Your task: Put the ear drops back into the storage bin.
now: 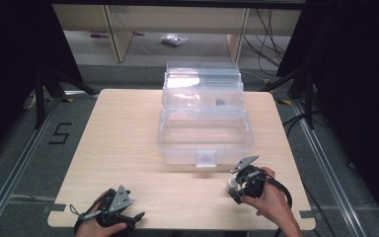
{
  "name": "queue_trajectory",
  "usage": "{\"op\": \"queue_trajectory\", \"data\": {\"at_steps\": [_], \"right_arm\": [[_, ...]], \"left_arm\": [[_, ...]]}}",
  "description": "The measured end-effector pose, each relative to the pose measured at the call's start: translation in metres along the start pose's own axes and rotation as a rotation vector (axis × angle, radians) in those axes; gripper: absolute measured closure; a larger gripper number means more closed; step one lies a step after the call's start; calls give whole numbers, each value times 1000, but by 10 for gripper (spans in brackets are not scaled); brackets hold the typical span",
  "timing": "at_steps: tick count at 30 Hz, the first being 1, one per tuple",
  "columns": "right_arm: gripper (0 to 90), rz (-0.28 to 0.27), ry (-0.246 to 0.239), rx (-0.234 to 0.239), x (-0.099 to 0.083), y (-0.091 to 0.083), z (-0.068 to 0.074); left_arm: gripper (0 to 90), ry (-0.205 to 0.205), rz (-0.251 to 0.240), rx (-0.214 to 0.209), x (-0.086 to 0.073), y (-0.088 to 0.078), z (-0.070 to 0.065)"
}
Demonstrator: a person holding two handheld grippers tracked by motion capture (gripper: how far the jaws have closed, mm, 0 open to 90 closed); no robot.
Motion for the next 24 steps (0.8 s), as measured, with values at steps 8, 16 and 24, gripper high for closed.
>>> {"op": "queue_trajectory", "data": {"at_steps": [8, 16, 24], "right_arm": [[348, 40, -30, 11, 10, 10, -2], [405, 71, -21, 8, 15, 16, -4], [447, 84, -30, 22, 18, 22, -5]], "left_arm": [[156, 14, 9, -4, 0, -1, 0], [155, 12, 8, -9, 0, -1, 0], [155, 2, 1, -2, 0, 0, 0]]}}
Point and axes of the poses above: each handheld gripper's, and its own axes: y roughly forward along the jaws, x roughly out of its top, z roughly to its left, the point moved 5 cm from there along y, roughly forward along the jaws, and after that the axes turned 4 degrees about y, right-handed, at the moved point
